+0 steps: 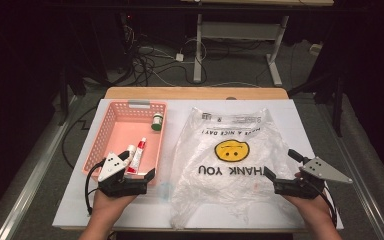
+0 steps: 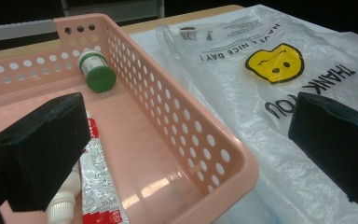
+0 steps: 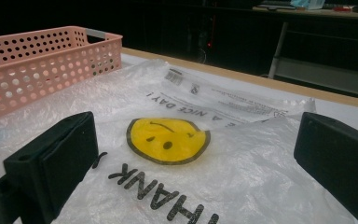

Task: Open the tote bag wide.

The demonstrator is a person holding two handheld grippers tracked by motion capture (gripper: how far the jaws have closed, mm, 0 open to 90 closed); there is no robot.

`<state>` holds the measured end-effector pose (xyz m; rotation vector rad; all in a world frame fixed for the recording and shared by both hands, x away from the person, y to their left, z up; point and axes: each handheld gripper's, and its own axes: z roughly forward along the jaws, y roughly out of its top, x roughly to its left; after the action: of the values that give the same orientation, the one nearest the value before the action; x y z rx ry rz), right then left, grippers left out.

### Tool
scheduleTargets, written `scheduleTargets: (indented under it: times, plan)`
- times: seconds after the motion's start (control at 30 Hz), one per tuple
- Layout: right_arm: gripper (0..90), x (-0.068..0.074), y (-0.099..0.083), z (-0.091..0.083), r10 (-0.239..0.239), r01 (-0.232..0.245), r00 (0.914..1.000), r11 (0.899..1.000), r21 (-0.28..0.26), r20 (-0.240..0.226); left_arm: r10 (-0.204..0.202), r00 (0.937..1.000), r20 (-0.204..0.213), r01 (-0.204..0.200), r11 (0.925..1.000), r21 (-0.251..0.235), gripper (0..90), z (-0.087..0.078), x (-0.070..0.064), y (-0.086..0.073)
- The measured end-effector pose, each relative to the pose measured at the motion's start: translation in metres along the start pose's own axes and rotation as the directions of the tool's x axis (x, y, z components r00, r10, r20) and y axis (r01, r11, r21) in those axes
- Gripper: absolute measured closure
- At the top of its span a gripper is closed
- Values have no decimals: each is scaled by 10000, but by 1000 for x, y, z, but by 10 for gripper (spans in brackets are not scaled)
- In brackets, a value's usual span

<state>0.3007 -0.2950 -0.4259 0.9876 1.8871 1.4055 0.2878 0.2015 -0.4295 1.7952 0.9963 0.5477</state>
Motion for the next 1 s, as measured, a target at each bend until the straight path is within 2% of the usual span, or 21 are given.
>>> scheduleTargets:
  times: [0.2, 0.47, 0.77, 1.0]
  plan:
    - [3, -4, 2, -3, 103, -105, 9999, 9999, 125, 97, -6, 10000, 15, 6, 10000, 9, 0, 0, 0, 0]
    - [30, -23, 2, -13, 290, -308, 9975, 9992, 273, 637, 21, 10000, 36, -21, 10000, 72, 0, 0, 0, 0]
    - [74, -49, -7, -21, 659, -772, 9896, 9933, 858, 1281, 58, 9999, 113, -59, 9999, 93, 0, 1, -1, 1]
    - [151, -68, -19, -23, 965, -1225, 9794, 9823, 1417, 1775, 51, 9999, 133, -53, 9999, 114, 0, 2, -1, 0]
